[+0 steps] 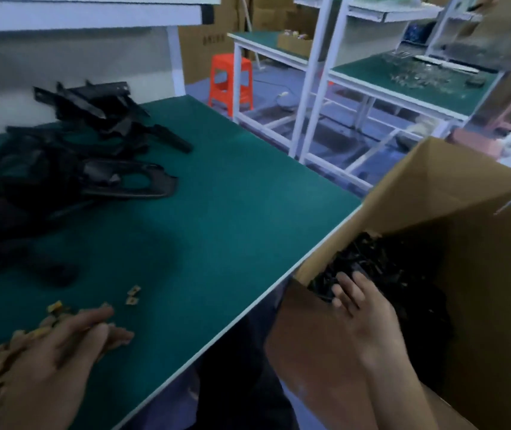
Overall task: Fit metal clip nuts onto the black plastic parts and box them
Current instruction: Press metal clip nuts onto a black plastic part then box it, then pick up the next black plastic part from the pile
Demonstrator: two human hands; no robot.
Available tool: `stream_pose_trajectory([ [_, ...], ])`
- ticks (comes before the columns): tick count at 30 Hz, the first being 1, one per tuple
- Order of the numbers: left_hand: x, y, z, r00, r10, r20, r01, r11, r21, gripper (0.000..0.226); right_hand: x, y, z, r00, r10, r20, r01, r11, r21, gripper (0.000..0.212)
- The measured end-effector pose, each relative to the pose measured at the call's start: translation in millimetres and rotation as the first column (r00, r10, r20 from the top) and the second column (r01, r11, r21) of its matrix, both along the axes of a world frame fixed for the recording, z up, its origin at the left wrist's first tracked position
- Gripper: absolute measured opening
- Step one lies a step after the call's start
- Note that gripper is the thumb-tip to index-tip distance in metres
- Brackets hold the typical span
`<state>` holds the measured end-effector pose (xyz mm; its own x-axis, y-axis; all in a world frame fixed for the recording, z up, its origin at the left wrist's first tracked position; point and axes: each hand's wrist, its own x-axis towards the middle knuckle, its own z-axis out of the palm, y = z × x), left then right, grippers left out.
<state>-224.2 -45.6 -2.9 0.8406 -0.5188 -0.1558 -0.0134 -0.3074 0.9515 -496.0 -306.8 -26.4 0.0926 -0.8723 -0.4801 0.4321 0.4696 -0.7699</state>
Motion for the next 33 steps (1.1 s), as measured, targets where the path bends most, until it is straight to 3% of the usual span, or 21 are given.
stream_pose_trajectory([
  [2, -4.4, 14.9, -0.9, 0.995, 0.103, 0.002, -0.103, 0.994, 0.018, 0.021, 41.2, 23.4, 6.6, 0.978, 0.198, -0.067, -0.204, 0.971, -0.122, 0.023],
  [4, -0.1, 31.4, -4.5, 0.981, 0.190, 0.027, -0.191, 0.981, 0.026, 0.025, 87.4, 47.5, 15.2, 0.901, 0.395, -0.177, -0.430, 0.867, -0.254, 0.018],
  [6, 8.4, 49.5, -12.9, 0.955, 0.278, 0.101, -0.286, 0.955, 0.076, 0.030, 136.5, 66.2, 18.8, 0.726, 0.493, -0.480, -0.683, 0.604, -0.411, 0.017],
  [8, 9.7, 67.5, -16.6, 0.928, 0.356, 0.109, -0.367, 0.925, 0.102, 0.033, 191.8, 85.2, 22.0, 0.475, 0.548, -0.689, -0.879, 0.263, -0.398, 0.016],
  [10, 6.0, 81.2, -14.9, 0.912, 0.395, 0.112, -0.407, 0.906, 0.115, 0.031, 248.8, 105.2, 23.0, 0.287, 0.471, -0.834, -0.943, -0.017, -0.333, 0.020],
  [11, 4.3, 87.7, -15.0, 0.904, 0.414, 0.107, -0.424, 0.900, 0.099, 0.029, 276.8, 115.1, 23.4, 0.244, 0.390, -0.888, -0.944, -0.114, -0.309, 0.030],
  [13, -2.4, 97.0, -10.3, 0.888, 0.448, 0.101, -0.456, 0.887, 0.076, 0.026, 326.2, 131.0, 16.7, 0.207, 0.235, -0.950, -0.943, -0.211, -0.258, 0.054],
  [16, -15.7, 112.4, -7.3, 0.863, 0.491, 0.117, -0.500, 0.864, 0.064, 0.026, 369.5, 144.4, 5.2, 0.121, -0.069, -0.990, -0.969, -0.225, -0.103, 0.067],
  [19, -23.1, 129.1, -9.4, 0.833, 0.525, 0.173, -0.543, 0.836, 0.075, 0.032, 377.3, 141.9, 5.8, 0.270, 0.040, -0.962, -0.950, -0.151, -0.273, 0.046],
  [23, -30.4, 146.0, -12.7, 0.775, 0.591, 0.224, -0.613, 0.789, 0.040, 0.042, 350.5, 119.0, 33.6, 0.421, 0.153, -0.894, -0.889, -0.124, -0.441, 0.057],
  [27, -28.6, 148.5, -12.8, 0.785, 0.573, 0.237, -0.597, 0.802, 0.037, 0.040, 303.6, 81.5, 65.0, 0.466, 0.110, -0.878, -0.881, -0.035, -0.472, 0.029],
  [30, -18.0, 139.3, -8.7, 0.833, 0.512, 0.212, -0.530, 0.847, 0.040, 0.036, 268.5, 55.2, 87.0, 0.498, 0.032, -0.867, -0.867, 0.030, -0.497, 0.026],
  [33, -0.9, 118.9, 3.0, 0.898, 0.384, 0.213, -0.413, 0.904, 0.109, 0.022, 242.7, 35.2, 106.3, 0.427, -0.134, -0.894, -0.899, 0.037, -0.436, 0.034],
])
